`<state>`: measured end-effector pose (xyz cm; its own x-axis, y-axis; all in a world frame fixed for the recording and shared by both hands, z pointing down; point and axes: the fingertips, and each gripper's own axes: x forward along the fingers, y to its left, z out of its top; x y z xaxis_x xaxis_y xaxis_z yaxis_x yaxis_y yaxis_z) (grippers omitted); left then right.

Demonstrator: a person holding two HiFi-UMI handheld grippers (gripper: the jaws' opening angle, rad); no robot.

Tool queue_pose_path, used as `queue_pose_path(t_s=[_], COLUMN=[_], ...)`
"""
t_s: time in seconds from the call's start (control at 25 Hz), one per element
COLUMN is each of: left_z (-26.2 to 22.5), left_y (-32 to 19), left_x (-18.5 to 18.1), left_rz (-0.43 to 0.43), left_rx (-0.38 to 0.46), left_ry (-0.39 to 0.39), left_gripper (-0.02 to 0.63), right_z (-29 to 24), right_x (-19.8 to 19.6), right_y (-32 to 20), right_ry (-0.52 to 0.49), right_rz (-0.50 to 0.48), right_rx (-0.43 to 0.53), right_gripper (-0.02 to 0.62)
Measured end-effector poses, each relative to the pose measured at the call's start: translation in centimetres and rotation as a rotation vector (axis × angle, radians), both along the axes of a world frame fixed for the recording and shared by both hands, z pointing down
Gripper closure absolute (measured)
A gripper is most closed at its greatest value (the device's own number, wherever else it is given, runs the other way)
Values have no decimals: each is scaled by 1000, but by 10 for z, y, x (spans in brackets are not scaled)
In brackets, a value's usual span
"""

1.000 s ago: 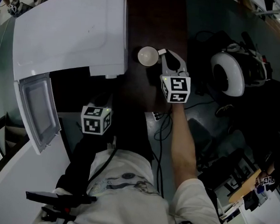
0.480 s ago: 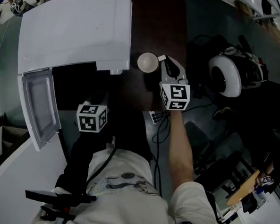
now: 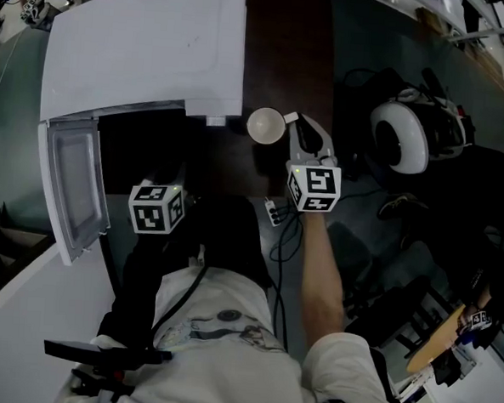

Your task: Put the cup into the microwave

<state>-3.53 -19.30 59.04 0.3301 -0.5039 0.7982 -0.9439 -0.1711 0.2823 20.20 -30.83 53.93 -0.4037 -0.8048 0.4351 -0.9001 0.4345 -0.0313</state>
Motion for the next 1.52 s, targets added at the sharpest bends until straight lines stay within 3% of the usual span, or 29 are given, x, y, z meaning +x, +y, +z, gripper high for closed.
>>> queue_pose_path(t_s=[0.6, 1.52], left_z=[-9, -12], left_y=[19, 35], left_x=[-32, -102], left_rz=[-53, -169], left_rx=[34, 68], left_ry=[27, 27], left_gripper=[606, 606], right_z=[-15, -18], right_x=[-36, -154], right_y=[40, 77], right_ry=[-19, -79], right_rz=[-11, -155], right_rx=[-2, -18], right_gripper=[565, 565])
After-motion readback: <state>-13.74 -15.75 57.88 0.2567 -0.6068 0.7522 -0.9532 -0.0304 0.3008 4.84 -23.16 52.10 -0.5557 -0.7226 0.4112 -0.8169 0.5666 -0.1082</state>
